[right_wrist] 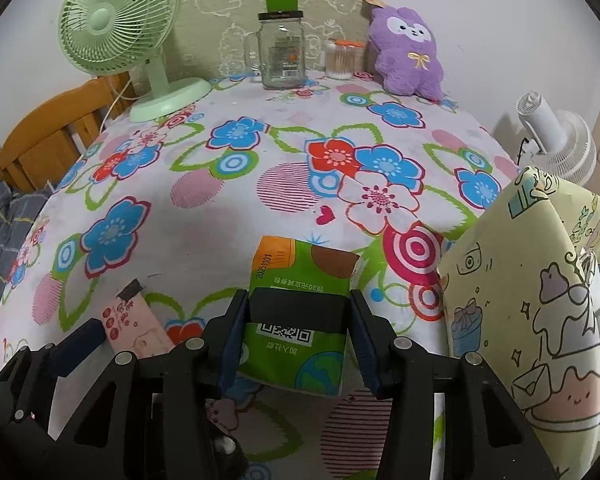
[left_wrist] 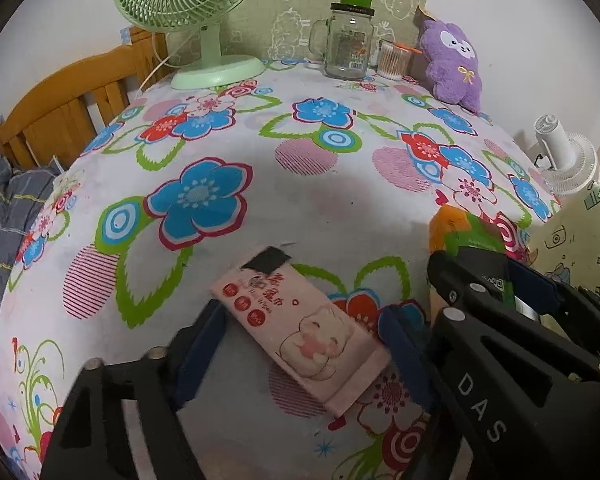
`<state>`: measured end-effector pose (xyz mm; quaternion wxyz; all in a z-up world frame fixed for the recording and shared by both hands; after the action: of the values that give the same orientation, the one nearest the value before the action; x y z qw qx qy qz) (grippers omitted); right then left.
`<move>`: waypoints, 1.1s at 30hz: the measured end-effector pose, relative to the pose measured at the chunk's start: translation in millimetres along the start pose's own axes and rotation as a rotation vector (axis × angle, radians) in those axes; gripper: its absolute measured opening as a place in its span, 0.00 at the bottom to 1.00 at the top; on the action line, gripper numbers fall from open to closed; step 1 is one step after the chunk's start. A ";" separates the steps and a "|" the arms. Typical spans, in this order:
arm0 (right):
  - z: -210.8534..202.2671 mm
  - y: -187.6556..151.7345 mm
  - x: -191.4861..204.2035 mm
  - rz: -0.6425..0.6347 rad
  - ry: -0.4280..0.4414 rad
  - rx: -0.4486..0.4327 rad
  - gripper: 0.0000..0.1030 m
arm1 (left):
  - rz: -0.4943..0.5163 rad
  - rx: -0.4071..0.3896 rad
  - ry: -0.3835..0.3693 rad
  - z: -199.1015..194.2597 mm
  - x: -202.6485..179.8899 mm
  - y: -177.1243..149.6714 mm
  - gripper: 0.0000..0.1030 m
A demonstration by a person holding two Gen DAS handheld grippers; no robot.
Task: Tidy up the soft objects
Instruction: 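Lift the green tissue pack with the right tool while the left tool grasps the pink packet, then carry the green tissue pack and pink packet with both tools over the box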
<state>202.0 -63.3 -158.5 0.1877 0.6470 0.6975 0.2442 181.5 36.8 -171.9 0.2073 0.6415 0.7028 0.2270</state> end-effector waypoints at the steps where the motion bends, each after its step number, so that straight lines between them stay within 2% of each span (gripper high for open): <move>1: 0.8 0.1 -1.0 0.001 -0.001 0.002 0.50 | 0.003 -0.008 0.013 0.0 -0.1 0.5 0.63; 5: 1.8 -1.9 -1.6 0.005 0.007 0.011 0.50 | 0.016 -0.025 0.015 -0.8 0.2 1.0 0.45; 8: 0.8 -2.9 -1.3 0.007 0.009 0.011 0.50 | 0.019 -0.028 0.008 -2.1 -0.1 0.4 0.40; 18: -8.5 -10.0 0.7 -0.009 0.016 0.006 0.50 | 0.023 -0.024 -0.018 -10.4 -2.0 -7.9 0.37; 33: -40.1 -13.9 4.8 -0.024 0.038 -0.047 0.50 | 0.028 -0.085 -0.015 -42.2 -0.7 -11.4 0.37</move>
<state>167.1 -63.1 -133.9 0.1926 0.6292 0.7028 0.2703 147.8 33.0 -144.4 0.2364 0.6435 0.6820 0.2548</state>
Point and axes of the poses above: each gripper's, at about its wrist camera, not at the fingertips, and z roughly the way its jaws point, x to its left, y to its top, the point moved 3 cm from there along z, roughly the way its jaws point, and after that the axes turned 3 degrees about y, right-handed, at the moved point
